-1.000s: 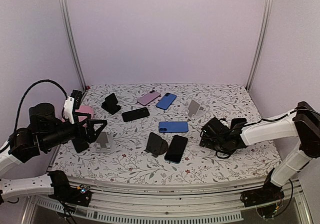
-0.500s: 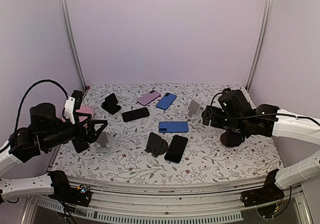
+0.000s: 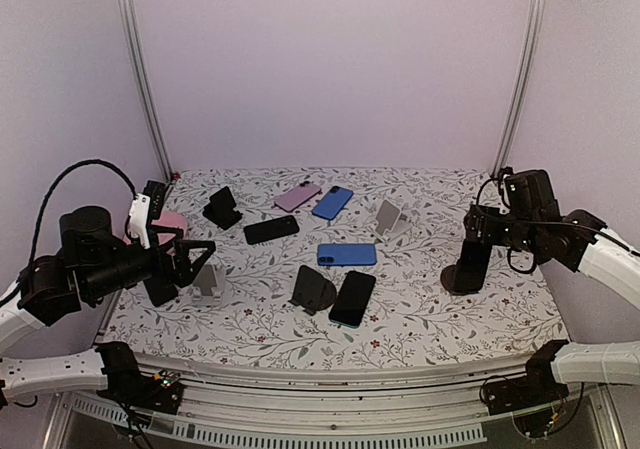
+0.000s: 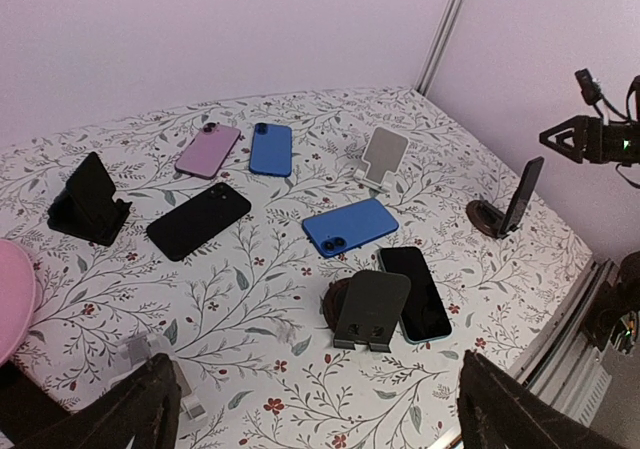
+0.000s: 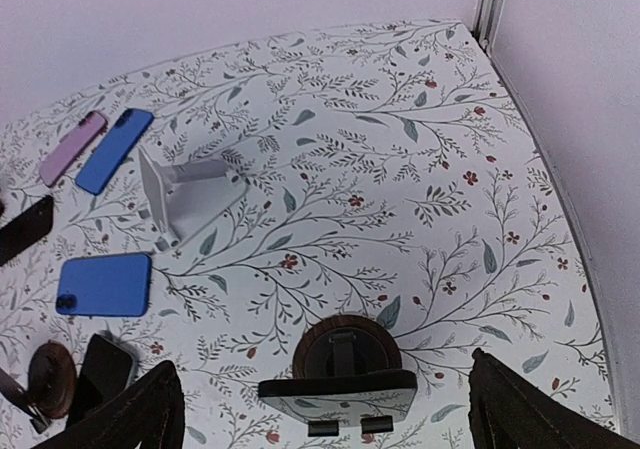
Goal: Place the phone on the phone stand
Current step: Adjust the phone with the phone stand.
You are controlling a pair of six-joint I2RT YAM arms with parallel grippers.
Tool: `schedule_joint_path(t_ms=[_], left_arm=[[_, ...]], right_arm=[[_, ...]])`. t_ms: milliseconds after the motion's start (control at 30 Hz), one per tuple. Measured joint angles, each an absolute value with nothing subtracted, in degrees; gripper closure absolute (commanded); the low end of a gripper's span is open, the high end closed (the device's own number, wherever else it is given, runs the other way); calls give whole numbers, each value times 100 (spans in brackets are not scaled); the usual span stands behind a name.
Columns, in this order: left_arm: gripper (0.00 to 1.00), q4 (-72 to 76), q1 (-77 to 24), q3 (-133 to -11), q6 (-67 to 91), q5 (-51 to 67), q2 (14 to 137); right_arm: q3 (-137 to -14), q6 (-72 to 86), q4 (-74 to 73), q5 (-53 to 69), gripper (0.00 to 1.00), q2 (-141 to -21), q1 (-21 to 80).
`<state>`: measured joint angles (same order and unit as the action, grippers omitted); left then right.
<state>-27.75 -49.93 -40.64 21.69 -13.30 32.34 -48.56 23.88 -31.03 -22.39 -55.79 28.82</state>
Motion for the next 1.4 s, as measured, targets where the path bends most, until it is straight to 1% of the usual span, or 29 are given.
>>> schedule_joint_path(t_ms=[133, 333, 967, 1100, 1167, 1233, 1333, 1400], left_arm=[[3, -2775, -4993, -4064, 2169, -1330, 3232], [3, -2777, -4993, -4064, 2167, -1328, 3234], [3, -2775, -4993, -4064, 2169, -1330, 3247], [3, -2775, -4993, -4064, 2169, -1328, 3264], [3, -2777, -4993, -4064, 2167, -1328, 3264], [3, -2775, -4993, -4064, 2169, -1330, 3264], [3, -2775, -4993, -4064, 2169, -1330, 3264], [3, -2775, -4993, -4064, 2169, -1328, 3264]], right_arm=[[-4539, 1892, -2971, -1916, 1, -5765, 2589], [-4340, 1529, -2585, -1577, 1, -5819, 2458], [-4117, 1413, -2132, -1302, 0, -6267, 2241], [-4101, 1433, -2123, -1297, 8, -6276, 2241], [-4095, 1435, -2123, -1297, 14, -6281, 2241], [-4095, 1441, -2121, -1295, 23, -6289, 2241], [-4095, 1459, -2119, -1293, 31, -6302, 2241], [-4095, 1479, -2115, -1295, 34, -6302, 2241]])
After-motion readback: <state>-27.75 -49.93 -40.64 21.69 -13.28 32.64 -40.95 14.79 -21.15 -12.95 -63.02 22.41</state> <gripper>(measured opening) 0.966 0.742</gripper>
